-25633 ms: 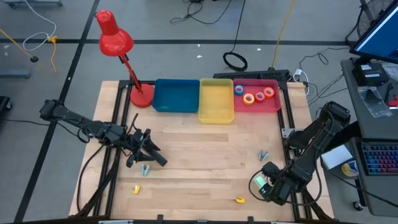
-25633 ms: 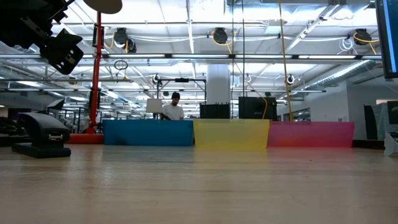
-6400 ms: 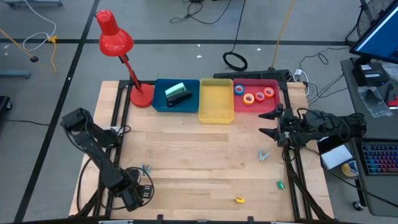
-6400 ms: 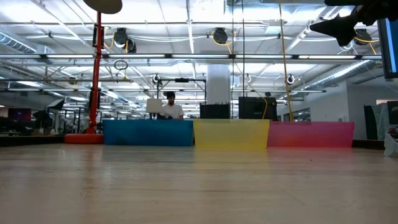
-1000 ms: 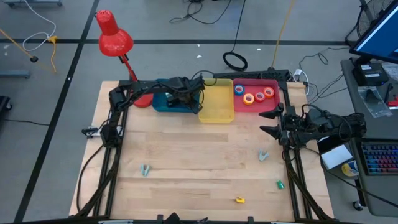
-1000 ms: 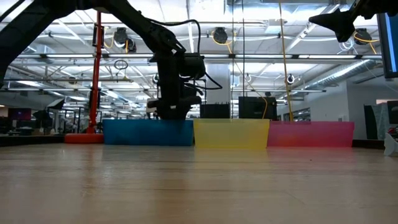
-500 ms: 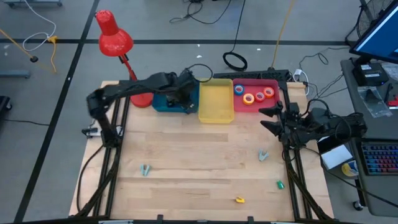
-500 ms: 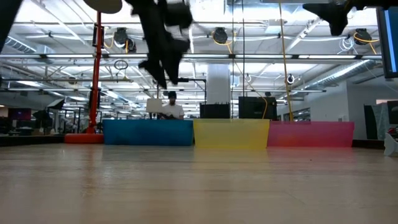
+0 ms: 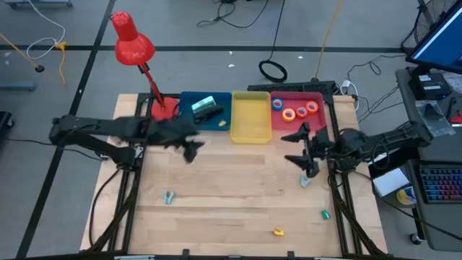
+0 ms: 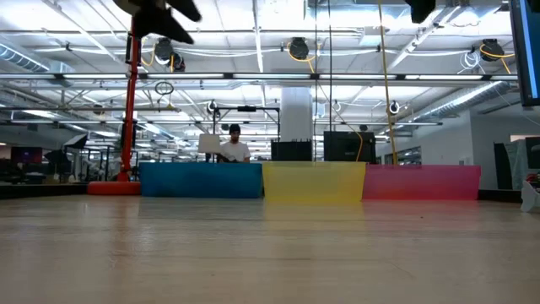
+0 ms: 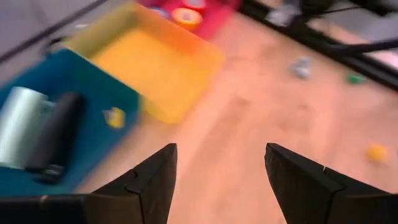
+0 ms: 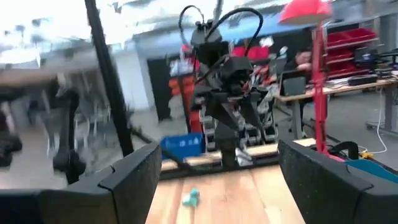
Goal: Pick and place Stapler, Stapler remover, tape
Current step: Put the small yellow stapler into the blue bin
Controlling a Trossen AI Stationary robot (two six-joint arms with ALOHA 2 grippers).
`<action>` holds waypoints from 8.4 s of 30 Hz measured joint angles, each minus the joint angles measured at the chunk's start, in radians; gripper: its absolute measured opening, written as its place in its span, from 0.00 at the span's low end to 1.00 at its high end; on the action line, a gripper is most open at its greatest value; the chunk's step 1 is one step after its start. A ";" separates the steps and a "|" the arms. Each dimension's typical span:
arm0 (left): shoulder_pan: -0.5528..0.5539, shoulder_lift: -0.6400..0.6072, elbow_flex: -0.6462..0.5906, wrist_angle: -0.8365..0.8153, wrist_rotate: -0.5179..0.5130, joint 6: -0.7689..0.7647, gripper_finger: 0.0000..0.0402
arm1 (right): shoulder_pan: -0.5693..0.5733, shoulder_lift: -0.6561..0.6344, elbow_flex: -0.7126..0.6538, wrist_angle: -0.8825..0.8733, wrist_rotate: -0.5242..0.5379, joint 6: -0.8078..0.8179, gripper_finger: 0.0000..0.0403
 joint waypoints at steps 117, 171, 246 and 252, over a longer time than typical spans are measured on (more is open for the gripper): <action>-0.341 -0.411 -0.726 0.600 -0.075 -0.108 0.61 | 0.572 1.244 0.652 -0.935 -0.077 0.543 0.36; -0.323 -0.047 -0.725 1.333 -0.079 -0.010 0.61 | 0.040 0.880 0.618 -0.891 0.001 -0.046 0.09; 0.011 0.148 -0.431 1.050 0.039 0.211 0.14 | -0.246 0.824 0.621 -0.654 -0.369 -0.062 0.54; 0.152 0.073 -0.431 0.797 -0.183 0.215 0.15 | -0.247 0.824 0.621 -0.780 -0.368 -0.061 0.63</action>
